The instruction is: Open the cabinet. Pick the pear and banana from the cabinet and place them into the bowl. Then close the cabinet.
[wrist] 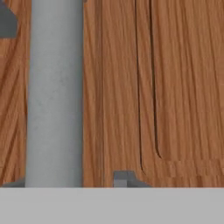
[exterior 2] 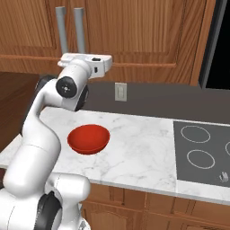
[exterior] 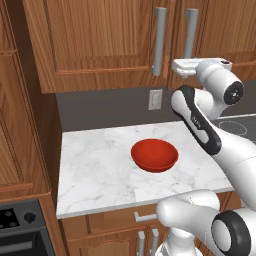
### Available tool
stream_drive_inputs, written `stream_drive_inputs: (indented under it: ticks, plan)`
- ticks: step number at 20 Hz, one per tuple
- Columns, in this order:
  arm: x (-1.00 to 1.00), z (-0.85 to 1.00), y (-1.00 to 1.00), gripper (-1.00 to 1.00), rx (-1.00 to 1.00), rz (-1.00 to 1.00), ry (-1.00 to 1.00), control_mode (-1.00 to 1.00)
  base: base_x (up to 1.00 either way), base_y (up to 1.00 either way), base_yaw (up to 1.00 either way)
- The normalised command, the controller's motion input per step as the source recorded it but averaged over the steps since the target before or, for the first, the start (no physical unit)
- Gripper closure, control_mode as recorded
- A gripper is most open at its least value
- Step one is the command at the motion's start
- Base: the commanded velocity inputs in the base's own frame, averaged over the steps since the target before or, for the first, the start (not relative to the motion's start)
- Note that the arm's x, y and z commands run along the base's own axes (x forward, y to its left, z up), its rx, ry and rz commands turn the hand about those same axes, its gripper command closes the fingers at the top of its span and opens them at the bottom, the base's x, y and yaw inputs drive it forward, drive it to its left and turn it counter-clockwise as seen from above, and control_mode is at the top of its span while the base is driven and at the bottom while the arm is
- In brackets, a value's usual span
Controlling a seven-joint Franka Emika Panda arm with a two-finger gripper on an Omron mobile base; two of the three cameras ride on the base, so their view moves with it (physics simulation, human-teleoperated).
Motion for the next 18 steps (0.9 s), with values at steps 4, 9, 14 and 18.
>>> stream_drive_inputs:
  ticks: [4, 9, 14, 18]
  plan:
    - [-0.60, 0.28, -1.00, 1.00, 0.08, 0.00, -0.04, -1.00, 0.00, 0.00, 0.00]
    - [-0.59, 0.34, -1.00, 1.00, 0.09, 0.00, -0.02, -1.00, 0.00, 0.00, 0.00]
    - [-0.49, 0.43, -1.00, 1.00, 0.09, 0.00, 0.00, -1.00, 0.00, 0.00, 0.00]
    - [-0.41, 0.59, -1.00, 1.00, 0.06, 0.00, 0.00, -1.00, 0.00, 0.00, 0.00]
